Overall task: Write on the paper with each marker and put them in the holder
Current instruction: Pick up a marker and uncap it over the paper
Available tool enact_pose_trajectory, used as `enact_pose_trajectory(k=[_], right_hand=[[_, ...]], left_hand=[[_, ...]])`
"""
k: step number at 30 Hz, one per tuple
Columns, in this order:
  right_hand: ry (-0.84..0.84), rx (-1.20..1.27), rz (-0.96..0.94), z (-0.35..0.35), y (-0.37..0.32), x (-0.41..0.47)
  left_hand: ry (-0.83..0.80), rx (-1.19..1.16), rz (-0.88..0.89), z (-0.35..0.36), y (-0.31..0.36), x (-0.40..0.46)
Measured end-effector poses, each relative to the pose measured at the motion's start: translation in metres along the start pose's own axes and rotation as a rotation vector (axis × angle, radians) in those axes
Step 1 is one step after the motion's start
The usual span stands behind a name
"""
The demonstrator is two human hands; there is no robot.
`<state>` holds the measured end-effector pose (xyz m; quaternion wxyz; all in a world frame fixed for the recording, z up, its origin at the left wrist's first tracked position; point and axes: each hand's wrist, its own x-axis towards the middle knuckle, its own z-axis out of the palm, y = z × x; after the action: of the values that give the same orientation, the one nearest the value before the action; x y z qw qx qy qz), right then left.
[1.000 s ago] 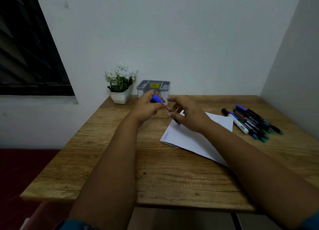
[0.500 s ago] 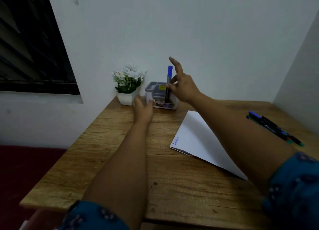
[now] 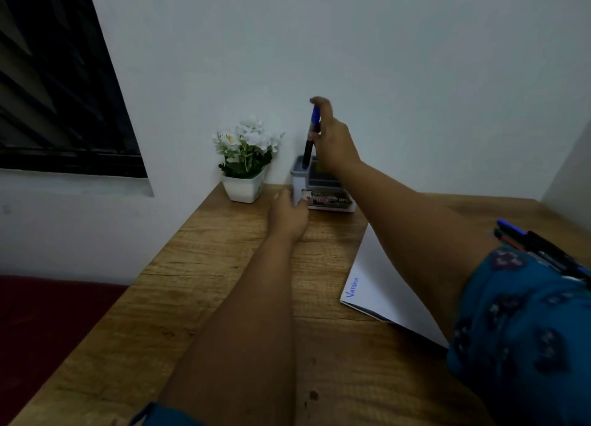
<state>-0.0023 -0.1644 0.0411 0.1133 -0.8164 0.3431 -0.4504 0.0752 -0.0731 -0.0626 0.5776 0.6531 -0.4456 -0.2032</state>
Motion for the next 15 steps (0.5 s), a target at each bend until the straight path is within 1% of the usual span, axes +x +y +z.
enact_pose_trajectory(k=[4, 9, 11, 13, 15], right_hand=[[-0.192, -0.151, 0.011, 0.013, 0.013, 0.001], [-0.326, -0.416, 0.032, 0.014, 0.015, 0.005], [-0.359, -0.455, 0.041, 0.007, 0.016, 0.005], [-0.312, -0.326, 0.069, -0.012, 0.015, 0.002], [-0.137, -0.214, 0.041, -0.042, 0.016, -0.003]], left_hand=[[0.002, -0.016, 0.017, 0.001, 0.000, 0.000], [-0.001, -0.022, 0.024, 0.000, -0.001, -0.002], [0.005, -0.006, 0.032, 0.000, -0.002, -0.002], [0.016, -0.014, 0.020, -0.001, -0.001, -0.002], [0.033, 0.011, 0.014, -0.002, 0.004, -0.006]])
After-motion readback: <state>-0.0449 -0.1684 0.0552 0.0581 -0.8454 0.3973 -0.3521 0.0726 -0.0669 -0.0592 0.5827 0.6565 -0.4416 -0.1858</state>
